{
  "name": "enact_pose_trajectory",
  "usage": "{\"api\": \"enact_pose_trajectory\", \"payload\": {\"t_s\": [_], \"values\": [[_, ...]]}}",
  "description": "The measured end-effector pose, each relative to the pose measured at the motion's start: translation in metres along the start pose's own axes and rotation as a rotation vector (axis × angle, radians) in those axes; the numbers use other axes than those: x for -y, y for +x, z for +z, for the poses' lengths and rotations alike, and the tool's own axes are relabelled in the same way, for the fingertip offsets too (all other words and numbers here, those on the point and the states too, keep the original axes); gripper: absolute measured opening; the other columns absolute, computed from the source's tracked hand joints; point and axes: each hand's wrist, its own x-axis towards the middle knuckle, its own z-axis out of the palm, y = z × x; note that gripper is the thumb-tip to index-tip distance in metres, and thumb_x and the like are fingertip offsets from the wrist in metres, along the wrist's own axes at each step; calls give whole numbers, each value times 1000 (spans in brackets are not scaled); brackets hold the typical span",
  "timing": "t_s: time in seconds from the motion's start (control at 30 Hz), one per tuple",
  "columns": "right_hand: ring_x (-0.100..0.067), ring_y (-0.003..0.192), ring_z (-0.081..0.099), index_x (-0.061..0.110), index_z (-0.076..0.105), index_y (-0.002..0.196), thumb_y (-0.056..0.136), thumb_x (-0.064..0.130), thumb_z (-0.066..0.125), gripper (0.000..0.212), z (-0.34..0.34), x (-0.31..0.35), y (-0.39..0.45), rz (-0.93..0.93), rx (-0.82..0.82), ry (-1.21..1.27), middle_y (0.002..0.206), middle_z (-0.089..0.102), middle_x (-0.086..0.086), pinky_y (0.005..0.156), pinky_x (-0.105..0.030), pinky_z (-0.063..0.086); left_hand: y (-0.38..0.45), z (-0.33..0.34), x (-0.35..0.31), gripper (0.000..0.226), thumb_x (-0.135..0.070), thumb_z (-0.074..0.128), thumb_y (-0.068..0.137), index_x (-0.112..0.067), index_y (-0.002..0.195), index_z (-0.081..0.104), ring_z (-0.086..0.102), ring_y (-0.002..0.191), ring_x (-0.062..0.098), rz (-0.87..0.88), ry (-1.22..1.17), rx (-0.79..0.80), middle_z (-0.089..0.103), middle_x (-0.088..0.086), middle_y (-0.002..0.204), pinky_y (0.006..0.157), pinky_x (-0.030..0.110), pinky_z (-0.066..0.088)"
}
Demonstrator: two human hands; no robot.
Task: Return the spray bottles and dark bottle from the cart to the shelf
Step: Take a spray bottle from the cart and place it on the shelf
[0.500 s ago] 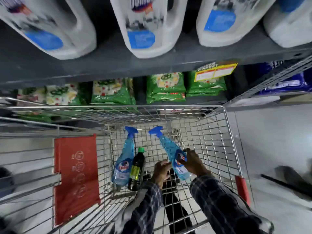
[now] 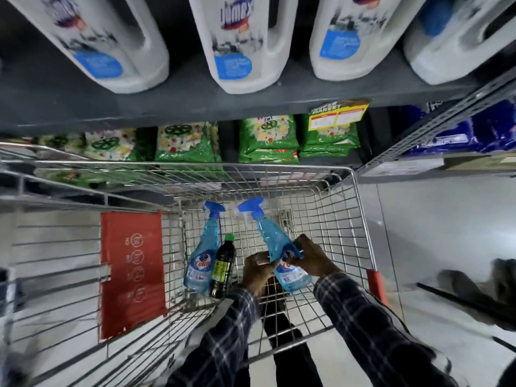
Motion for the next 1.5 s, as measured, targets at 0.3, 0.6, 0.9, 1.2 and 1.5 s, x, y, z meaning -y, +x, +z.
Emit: {"api": "enact_pose_trajectory", "payload": {"t_s": [0.3,0.6,0.9,1.2,1.5], "values": [[-26,96,69,14,54,105,77,24,82,40,-41,123,-131,-325,-246,251,102,69,-2,74,-27,53,-134,-71,-125,30,9,71,81,12,109,62,70,82,1,393,159,-26,71,20,104,83,38,61],[-20,106,70,16,50,106,82,27,78,38,-156,261,-255,-790,-450,360,110,70,-1,85,-40,61,-278,-99,-303,34,-8,79,79,-17,109,66,74,95,10,950,211,63,78,-4,97,80,22,60],[-8,102,72,19,57,111,73,34,78,46,-278,373,-340,-1163,-629,423,108,73,11,82,-21,59,-375,-86,-467,38,-13,82,76,-17,110,66,72,91,1,1332,198,6,74,-5,102,74,16,58],[-16,105,73,13,61,121,82,19,77,42,-369,445,-335,-1234,-734,393,114,74,0,87,-35,61,-395,-65,-583,30,-7,77,80,-29,99,68,70,79,-8,1457,198,-20,78,-11,96,69,8,55],[-21,103,72,8,59,116,77,16,82,45,-407,476,-277,-1091,-808,407,114,73,-8,90,-38,60,-342,-47,-638,42,6,65,87,7,128,57,64,87,5,1336,214,-97,66,25,125,64,3,53]]}}
